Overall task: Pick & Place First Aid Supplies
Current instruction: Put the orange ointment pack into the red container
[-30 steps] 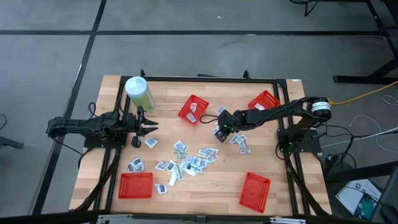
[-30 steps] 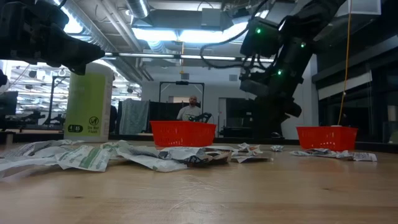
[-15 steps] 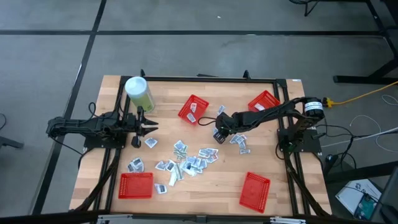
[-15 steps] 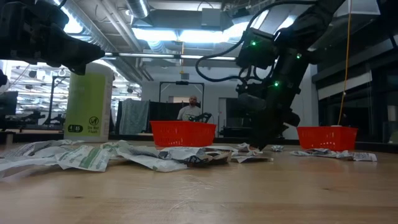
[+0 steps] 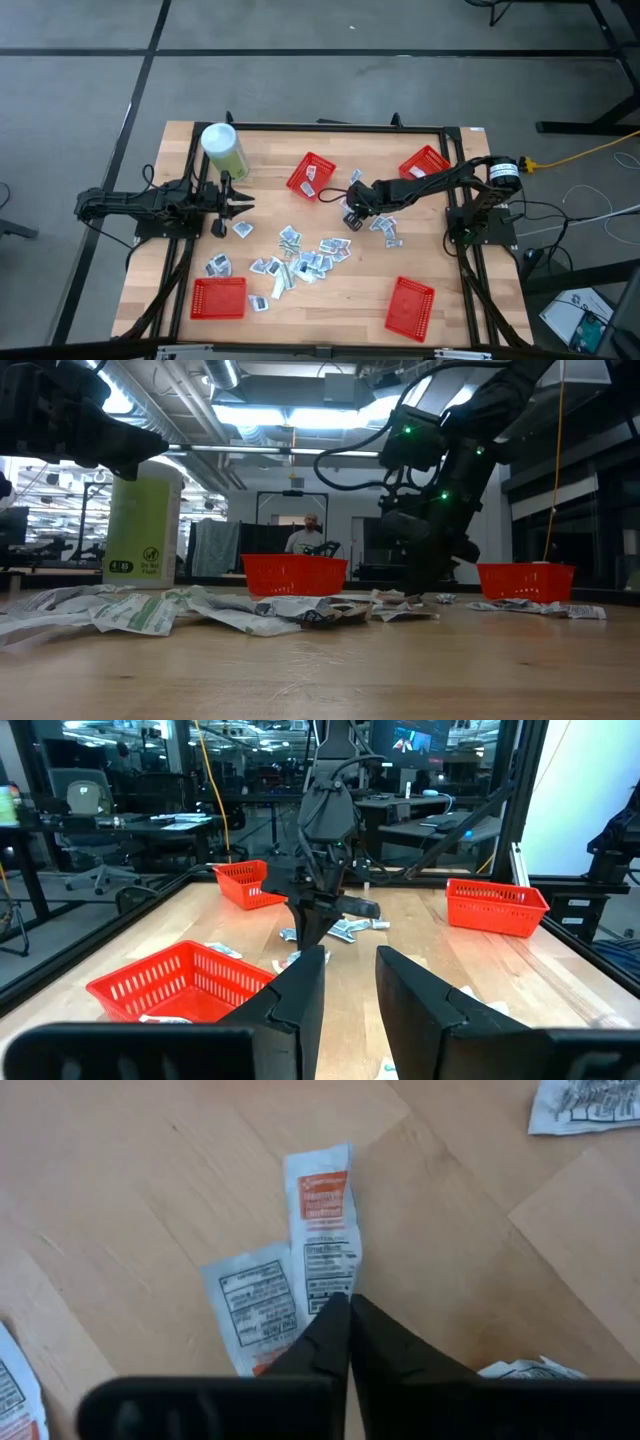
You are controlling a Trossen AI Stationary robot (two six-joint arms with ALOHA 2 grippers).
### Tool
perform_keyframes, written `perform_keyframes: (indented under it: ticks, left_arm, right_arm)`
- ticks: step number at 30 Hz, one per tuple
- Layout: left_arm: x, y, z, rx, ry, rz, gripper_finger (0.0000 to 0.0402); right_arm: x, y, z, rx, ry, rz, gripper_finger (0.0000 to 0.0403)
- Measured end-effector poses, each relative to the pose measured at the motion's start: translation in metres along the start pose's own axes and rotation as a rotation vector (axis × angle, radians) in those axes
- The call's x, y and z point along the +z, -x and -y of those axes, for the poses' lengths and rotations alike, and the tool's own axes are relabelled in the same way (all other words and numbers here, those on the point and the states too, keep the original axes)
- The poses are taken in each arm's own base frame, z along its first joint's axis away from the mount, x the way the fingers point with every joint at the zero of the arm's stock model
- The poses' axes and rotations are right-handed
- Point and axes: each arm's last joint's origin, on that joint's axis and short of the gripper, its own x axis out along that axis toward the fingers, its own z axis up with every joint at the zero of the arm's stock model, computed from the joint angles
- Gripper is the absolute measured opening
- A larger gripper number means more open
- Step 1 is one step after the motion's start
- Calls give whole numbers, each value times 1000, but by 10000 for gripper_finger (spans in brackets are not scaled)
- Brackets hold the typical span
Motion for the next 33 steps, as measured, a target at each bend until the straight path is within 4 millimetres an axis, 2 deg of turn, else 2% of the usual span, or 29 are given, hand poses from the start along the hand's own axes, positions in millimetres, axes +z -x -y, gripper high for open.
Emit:
perform_keyframes:
  ticks: [7,11,20,26,33]
  left_arm:
    - [0,0,0,0,0,0,88]
    - [0,0,0,0,0,0,88]
    - [0,0,0,0,0,0,88]
    - [0,0,0,0,0,0,88]
    - [0,0,0,0,0,0,88]
  right_arm:
    - [0,0,0,1,35,2,19]
    - [2,1,-2,19,72,6,11]
    - [26,13,-15,64,166,83,15]
    - [43,24,-24,108,222,122,4]
    - [59,36,-32,147,248,177,16]
